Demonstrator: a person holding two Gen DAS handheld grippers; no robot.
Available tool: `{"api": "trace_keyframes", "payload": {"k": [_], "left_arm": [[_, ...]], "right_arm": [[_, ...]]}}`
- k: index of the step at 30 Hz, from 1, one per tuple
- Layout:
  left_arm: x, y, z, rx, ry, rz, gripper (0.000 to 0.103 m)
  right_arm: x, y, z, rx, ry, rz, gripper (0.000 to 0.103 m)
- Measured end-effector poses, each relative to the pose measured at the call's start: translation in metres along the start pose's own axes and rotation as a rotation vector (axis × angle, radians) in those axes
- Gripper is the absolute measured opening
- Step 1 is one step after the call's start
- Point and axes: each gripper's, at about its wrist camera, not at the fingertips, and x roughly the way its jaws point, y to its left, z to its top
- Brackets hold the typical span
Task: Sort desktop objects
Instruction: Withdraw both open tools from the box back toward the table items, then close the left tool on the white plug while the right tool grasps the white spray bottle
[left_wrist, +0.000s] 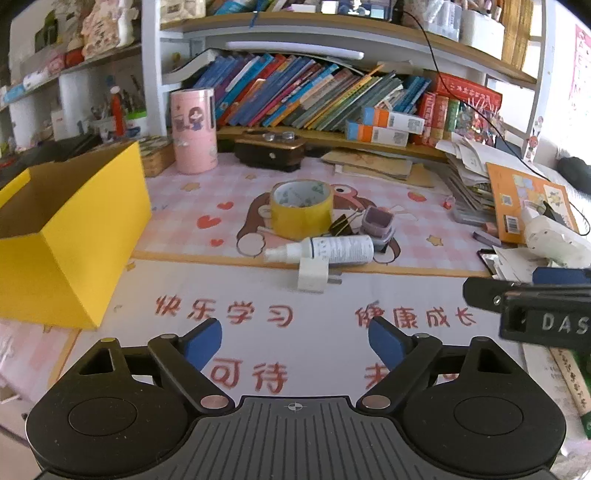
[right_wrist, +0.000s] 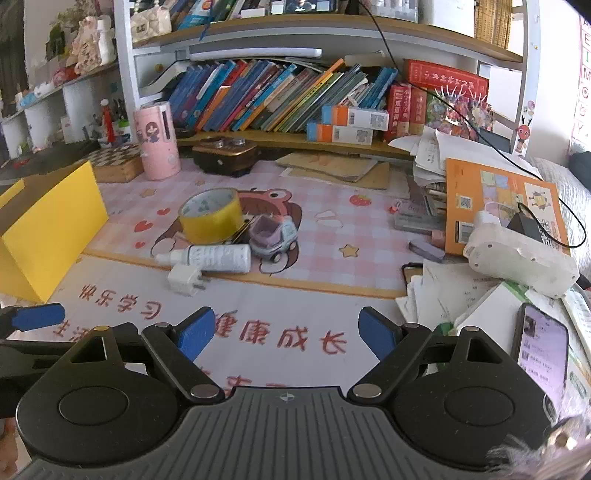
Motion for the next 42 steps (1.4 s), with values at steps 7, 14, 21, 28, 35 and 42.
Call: {"api": "trace_keyframes", "payload": {"k": [7,14,21,28,35,42], "left_arm": [[0.032,-0.01,0.009,0.06,-0.004,0.005,0.063],[0.066,-0.017,0.025,0.098,0.005,0.009,0.059],[0.098,-0.027,0.033,0.137,0.046,-0.006,0.059],[0.116,-0.031,0.031,0.161,0.082,-0.012,0.042],[0.095,-0.016,0.033,0.108,0.06,-0.031,0.041],[0.044,0.025,0.032,-0.034,0.021,0.026,0.041]], "right_arm": [[0.012,-0.012,0.011,0.008,-0.022,0.005,0.084],[0.026,-0.016,0.02,-0.004,-0.016,0.016,0.084],[0.037,-0.017,0.025,-0.018,-0.005,0.019,0.084],[0.045,-0.02,0.027,-0.021,0.009,0.003,0.084],[0.056,-0.011,0.031,-0.043,0.031,0.053,0.084],[0.084,0.017,0.042,-0.126,0.06,0.166,0.084]]}}
